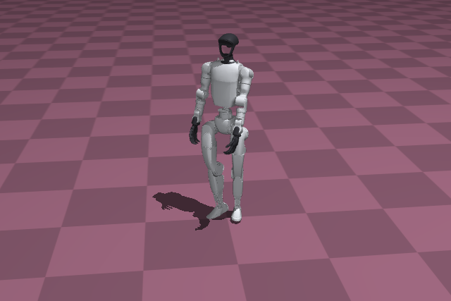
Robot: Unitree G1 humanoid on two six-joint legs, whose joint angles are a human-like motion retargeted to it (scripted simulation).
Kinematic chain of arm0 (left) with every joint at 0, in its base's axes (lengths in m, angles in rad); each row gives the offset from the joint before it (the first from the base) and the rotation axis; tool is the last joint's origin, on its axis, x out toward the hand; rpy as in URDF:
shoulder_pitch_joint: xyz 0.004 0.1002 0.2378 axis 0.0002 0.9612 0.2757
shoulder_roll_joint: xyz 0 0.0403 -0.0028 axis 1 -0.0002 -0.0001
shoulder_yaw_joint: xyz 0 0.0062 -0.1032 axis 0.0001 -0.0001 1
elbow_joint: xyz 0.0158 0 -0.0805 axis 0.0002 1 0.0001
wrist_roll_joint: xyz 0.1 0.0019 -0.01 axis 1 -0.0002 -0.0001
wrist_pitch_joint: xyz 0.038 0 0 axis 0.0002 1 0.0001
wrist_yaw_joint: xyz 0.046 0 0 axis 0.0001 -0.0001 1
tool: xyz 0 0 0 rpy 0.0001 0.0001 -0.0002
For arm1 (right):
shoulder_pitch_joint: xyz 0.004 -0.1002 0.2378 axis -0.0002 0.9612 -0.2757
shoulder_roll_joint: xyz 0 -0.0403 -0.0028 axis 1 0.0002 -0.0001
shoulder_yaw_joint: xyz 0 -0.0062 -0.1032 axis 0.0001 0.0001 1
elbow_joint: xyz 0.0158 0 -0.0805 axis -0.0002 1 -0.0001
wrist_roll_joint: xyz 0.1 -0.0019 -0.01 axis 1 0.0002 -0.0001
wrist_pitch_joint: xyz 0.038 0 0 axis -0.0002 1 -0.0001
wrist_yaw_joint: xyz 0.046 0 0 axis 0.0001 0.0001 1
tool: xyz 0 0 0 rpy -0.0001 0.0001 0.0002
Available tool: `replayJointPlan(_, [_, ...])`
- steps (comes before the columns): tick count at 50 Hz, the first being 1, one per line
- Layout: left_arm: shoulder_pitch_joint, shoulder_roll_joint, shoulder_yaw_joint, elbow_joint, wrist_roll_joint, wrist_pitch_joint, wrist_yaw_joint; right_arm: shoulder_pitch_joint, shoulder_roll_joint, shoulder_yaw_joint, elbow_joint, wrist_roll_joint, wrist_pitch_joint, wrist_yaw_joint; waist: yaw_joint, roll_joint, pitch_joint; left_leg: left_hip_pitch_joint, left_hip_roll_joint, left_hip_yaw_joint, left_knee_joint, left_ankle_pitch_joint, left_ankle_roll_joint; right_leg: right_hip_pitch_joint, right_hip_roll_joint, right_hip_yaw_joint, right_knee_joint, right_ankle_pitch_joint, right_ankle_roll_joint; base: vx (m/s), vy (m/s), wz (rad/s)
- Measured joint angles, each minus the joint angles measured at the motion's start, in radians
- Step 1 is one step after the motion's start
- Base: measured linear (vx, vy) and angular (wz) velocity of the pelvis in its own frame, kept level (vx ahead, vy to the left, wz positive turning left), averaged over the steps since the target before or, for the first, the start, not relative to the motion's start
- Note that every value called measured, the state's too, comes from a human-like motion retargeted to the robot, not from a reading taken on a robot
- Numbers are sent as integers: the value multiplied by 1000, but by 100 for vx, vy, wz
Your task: In place motions
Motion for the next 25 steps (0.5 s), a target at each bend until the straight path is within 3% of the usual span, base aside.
replayJointPlan(5, [183,64,82,10,-7,12,-17,-114,41,68,-34,2,3,16,53,-15,-5,-53,53,48,117,18,-39,-22,14,49,-10,11,-31,-19,-19,-47])
replayJointPlan(8, [288,103,107,34,-3,44,-14,-180,58,125,-54,24,-4,27,58,-30,23,-129,108,52,343,141,-45,-13,-12,53,5,7,-33,-19,-14,2])
replayJointPlan(10, [364,139,102,56,29,82,-24,-245,56,161,-83,5,-11,57,56,-30,52,-256,203,34,629,284,-4,-3,-23,26,9,1,-38,-19,-7,54])
replayJointPlan(12, [433,177,74,56,86,104,-46,-310,49,172,-105,-11,-13,84,98,-29,98,-399,262,-31,875,385,88,23,-12,22,10,3,-51,-19,-18,8])
replayJointPlan(18, [641,233,17,56,238,141,-51,-529,32,52,-110,27,10,80,296,-17,168,-762,481,-31,1408,209,193,55,36,60,27,10,-108,-6,-11,-51])
replayJointPlan(25, [827,206,148,56,234,160,19,-824,-38,4,-166,100,5,48,568,-64,298,-1077,449,120,1523,73,267,34,-28,213,94,22,-170,-9,7,-114])
